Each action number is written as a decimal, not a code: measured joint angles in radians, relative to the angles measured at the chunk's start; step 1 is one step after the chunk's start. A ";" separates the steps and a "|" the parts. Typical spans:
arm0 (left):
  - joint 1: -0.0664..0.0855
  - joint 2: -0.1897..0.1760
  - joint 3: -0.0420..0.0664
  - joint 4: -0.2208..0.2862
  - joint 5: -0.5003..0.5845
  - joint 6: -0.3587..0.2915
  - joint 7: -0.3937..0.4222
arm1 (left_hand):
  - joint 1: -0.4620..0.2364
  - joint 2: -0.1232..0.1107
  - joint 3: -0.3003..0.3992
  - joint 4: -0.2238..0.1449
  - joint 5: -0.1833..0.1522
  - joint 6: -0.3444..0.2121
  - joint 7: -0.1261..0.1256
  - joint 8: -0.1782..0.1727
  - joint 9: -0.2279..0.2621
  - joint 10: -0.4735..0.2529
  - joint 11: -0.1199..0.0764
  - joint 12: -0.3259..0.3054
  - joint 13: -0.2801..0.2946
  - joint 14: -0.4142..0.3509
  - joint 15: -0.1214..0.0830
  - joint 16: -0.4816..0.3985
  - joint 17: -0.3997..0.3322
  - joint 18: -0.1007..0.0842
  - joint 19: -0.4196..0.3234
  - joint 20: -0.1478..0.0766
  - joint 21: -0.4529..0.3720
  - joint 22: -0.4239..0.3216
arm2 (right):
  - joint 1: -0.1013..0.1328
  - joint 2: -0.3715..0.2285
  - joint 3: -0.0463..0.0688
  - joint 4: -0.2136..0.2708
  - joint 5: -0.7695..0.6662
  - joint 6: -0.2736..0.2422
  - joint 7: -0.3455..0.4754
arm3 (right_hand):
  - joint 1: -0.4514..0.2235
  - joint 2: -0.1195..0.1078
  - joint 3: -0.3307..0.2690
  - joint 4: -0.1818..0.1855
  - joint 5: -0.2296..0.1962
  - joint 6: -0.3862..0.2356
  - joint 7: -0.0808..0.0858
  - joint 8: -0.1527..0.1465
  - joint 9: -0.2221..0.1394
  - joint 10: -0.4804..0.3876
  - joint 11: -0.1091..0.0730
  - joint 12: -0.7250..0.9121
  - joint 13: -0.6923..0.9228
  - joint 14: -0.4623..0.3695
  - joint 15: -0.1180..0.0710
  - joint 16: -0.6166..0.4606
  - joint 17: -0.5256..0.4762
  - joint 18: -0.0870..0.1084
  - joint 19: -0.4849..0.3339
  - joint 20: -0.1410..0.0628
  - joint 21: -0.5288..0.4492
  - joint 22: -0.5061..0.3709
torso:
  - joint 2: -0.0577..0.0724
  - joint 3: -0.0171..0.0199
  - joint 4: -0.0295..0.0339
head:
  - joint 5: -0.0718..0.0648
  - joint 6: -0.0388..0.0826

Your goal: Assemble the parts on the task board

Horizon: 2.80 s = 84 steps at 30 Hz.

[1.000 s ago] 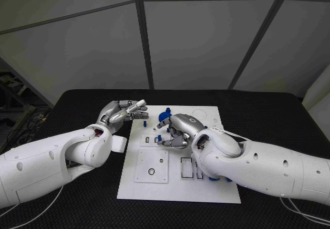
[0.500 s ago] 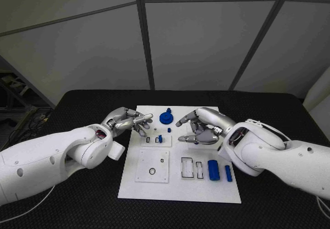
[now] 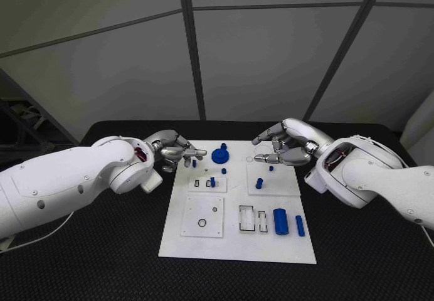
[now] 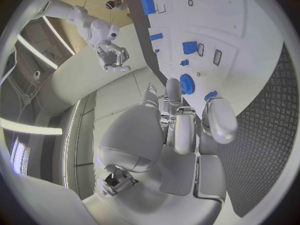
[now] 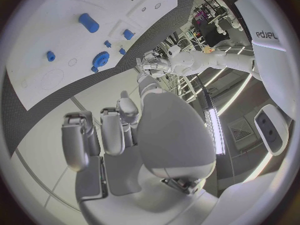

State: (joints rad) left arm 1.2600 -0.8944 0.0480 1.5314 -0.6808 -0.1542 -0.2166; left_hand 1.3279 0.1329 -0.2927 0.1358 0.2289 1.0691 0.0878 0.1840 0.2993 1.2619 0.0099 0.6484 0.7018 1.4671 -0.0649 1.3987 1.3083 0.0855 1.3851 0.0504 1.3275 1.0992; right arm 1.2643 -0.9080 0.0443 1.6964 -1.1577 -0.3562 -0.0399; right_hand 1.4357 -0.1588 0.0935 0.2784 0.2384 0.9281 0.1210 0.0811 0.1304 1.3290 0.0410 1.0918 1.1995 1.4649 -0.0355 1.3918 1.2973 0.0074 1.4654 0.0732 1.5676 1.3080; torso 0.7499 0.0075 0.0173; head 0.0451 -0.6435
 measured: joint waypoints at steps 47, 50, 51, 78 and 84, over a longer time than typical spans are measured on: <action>0.141 0.280 -0.183 -0.180 -0.250 0.294 -0.392 | -0.076 -0.013 -0.053 0.144 -0.175 -0.069 -0.048 0.213 0.596 0.173 -0.029 0.579 0.593 0.000 -0.014 0.146 0.000 -0.039 0.064 -0.022 0.144 0.209 | 0.010 0.026 0.001 -0.057 0.057 0.021 -0.007 | 0.004 0.004 0.000 0.000 0.003 0.007 0.000 0.000 0.000 0.000 0.000 0.000 -0.001 0.000 0.000 -0.005 -0.008 0.000 0.000 0.000 0.000 0.000 | -0.027 0.0091 0.0006 | 0.011 -0.032; 0.141 0.282 -0.184 -0.180 -0.251 0.299 -0.394 | -0.076 -0.013 -0.051 0.147 -0.175 -0.069 -0.048 0.213 0.603 0.173 -0.029 0.579 0.593 0.000 -0.014 0.146 0.000 -0.039 0.064 -0.022 0.144 0.209 | 0.010 0.028 0.001 -0.058 0.057 0.022 -0.009 | 0.004 0.004 0.000 0.000 0.003 0.007 0.000 0.000 0.000 0.000 0.000 0.000 -0.001 0.000 0.000 -0.005 -0.008 0.000 0.000 0.000 0.000 0.000 | -0.027 0.0091 0.0006 | 0.011 -0.034; 0.141 0.283 -0.184 -0.180 -0.252 0.301 -0.395 | -0.076 -0.013 -0.051 0.147 -0.175 -0.069 -0.048 0.213 0.604 0.173 -0.029 0.579 0.593 0.000 -0.014 0.146 0.000 -0.039 0.064 -0.022 0.144 0.209 | 0.010 0.028 0.001 -0.059 0.056 0.023 -0.009 | 0.004 0.004 0.000 0.000 0.003 0.007 0.000 0.000 0.000 0.000 0.000 0.000 -0.001 0.000 0.000 -0.005 -0.008 0.000 0.000 0.000 0.000 0.000 | -0.027 0.0091 0.0007 | 0.011 -0.035; 0.141 0.301 -0.185 -0.183 -0.253 0.317 -0.396 | 0.003 0.018 0.008 0.094 -0.175 -0.076 -0.048 0.208 0.676 0.173 -0.029 0.583 0.610 0.000 -0.013 0.146 -0.001 -0.039 0.064 -0.022 0.144 0.208 | 0.010 0.040 0.000 -0.072 0.053 0.029 -0.018 | 0.008 0.008 0.005 -0.006 0.013 0.010 -0.004 0.000 -0.001 0.000 0.000 0.000 -0.002 0.000 0.000 -0.009 -0.009 0.000 0.000 0.000 0.000 -0.001 | -0.028 0.0094 0.0011 | 0.010 -0.039; 0.141 0.302 -0.185 -0.183 -0.252 0.321 -0.395 | 0.019 0.035 0.024 0.078 -0.175 -0.076 -0.048 0.201 0.690 0.173 -0.029 0.592 0.610 -0.002 -0.012 0.146 -0.001 -0.039 0.064 -0.022 0.144 0.208 | 0.010 0.042 0.000 -0.074 0.052 0.031 -0.019 | 0.011 0.011 0.005 -0.006 0.013 0.010 -0.004 0.000 -0.001 0.004 -0.004 0.000 -0.002 0.000 0.000 -0.009 -0.009 0.000 0.000 0.000 0.000 -0.001 | -0.027 0.0089 0.0011 | 0.010 -0.040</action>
State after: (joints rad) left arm 1.4014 -0.5923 -0.1370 1.3482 -0.9324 0.1672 -0.6118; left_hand 1.3469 0.1676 -0.2683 0.2134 0.0537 0.9932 0.0393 0.3851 0.9894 1.4352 -0.0193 1.2400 1.3117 1.4655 -0.0766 1.5452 1.3076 0.0466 1.4488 0.0289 1.4718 1.3077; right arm 1.2746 -0.8660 0.0448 1.6220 -1.1052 -0.3257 -0.0592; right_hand 1.4465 -0.1480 0.0987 0.2728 0.2510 0.9385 0.1172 0.0811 0.1298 1.3329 0.0373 1.0918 1.1975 1.4649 -0.0356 1.3826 1.2881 0.0074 1.4654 0.0731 1.5676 1.3074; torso 0.7225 0.0164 0.0183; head 0.0554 -0.6834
